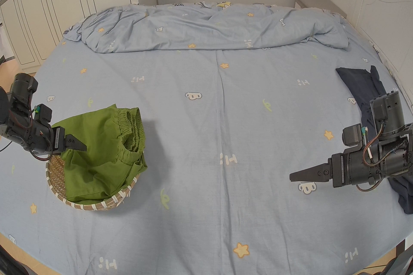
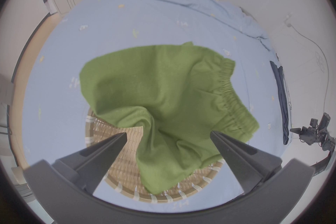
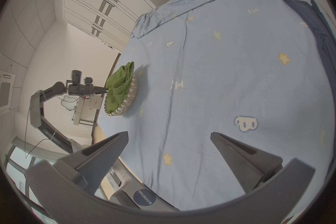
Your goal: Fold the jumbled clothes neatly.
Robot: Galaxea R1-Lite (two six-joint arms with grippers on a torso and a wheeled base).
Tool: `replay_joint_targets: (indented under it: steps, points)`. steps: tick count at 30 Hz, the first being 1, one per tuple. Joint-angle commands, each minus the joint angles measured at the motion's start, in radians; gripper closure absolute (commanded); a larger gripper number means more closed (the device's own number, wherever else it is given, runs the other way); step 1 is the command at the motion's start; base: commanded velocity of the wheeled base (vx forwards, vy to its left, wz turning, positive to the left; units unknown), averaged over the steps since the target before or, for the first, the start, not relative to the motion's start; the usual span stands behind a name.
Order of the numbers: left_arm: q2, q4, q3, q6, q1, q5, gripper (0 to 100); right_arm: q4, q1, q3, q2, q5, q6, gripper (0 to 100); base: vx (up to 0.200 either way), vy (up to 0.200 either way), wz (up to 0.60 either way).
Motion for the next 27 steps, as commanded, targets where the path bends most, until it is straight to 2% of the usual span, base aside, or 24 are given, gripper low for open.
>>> replay_joint_targets:
  steps: [1,3,4,5,9,10,11,13,14,18,22,23,24,26,27]
  points:
    - [-0.232,0.000,0.074,-0.014,-0.039,-0.016,0,0.001,0.014,0.026,-0.073,-0.155,-0.059,0,0.000,0.000,0.00]
    - [-0.327,-0.002,0.140,-0.035,-0.068,-0.021,0,0.001,0.021,0.051,-0.116,-0.265,-0.116,0,0.000,0.000,0.00]
    - [-0.334,-0.002,0.145,-0.038,-0.069,-0.021,0,0.001,0.021,0.052,-0.118,-0.273,-0.121,0,0.000,0.000,0.00]
    - [-0.402,-0.002,0.187,-0.056,-0.092,-0.022,0,0.001,0.011,0.075,-0.150,-0.330,-0.154,0,0.000,0.000,0.00]
    - [-0.644,-0.002,0.330,-0.089,-0.138,-0.027,0,0.024,-0.006,0.160,-0.330,-0.354,-0.222,0,0.000,0.000,0.00]
    - [-0.644,-0.002,0.330,-0.089,-0.138,-0.027,0,0.024,-0.006,0.160,-0.330,-0.354,-0.222,0,0.000,0.000,0.00]
    - [-0.739,-0.002,0.381,-0.087,-0.152,-0.029,0,0.079,-0.021,0.160,-0.380,-0.390,-0.252,0,0.000,0.000,0.00]
    - [-0.899,-0.002,0.464,-0.090,-0.203,-0.026,0,0.260,-0.048,0.120,-0.474,-0.535,-0.297,0,0.000,0.000,0.00]
    - [-0.951,-0.002,0.490,-0.093,-0.218,-0.026,0,0.321,-0.050,0.103,-0.506,-0.566,-0.297,0,0.000,0.000,0.00]
    - [-1.155,0.010,0.589,-0.118,-0.253,-0.024,0,0.522,-0.067,0.097,-0.698,-0.566,-0.282,0,0.000,0.000,0.00]
    - [-1.244,0.012,0.640,-0.141,-0.244,-0.018,0,0.630,-0.160,0.124,-0.820,-0.565,-0.251,0,0.000,0.000,0.00]
    - [-1.296,0.014,0.674,-0.167,-0.229,-0.016,0,0.677,-0.249,0.141,-0.882,-0.563,-0.248,0,0.000,0.000,0.00]
    - [-1.308,0.015,0.683,-0.173,-0.226,-0.016,0,0.686,-0.274,0.147,-0.896,-0.563,-0.248,0,0.000,0.000,0.00]
    - [-1.382,0.024,0.732,-0.182,-0.212,-0.016,0,0.708,-0.372,0.184,-0.985,-0.557,-0.251,0,0.000,0.000,0.00]
    - [-1.413,0.027,0.749,-0.184,-0.210,-0.016,0,0.708,-0.384,0.200,-1.026,-0.545,-0.254,0,0.000,0.000,0.00]
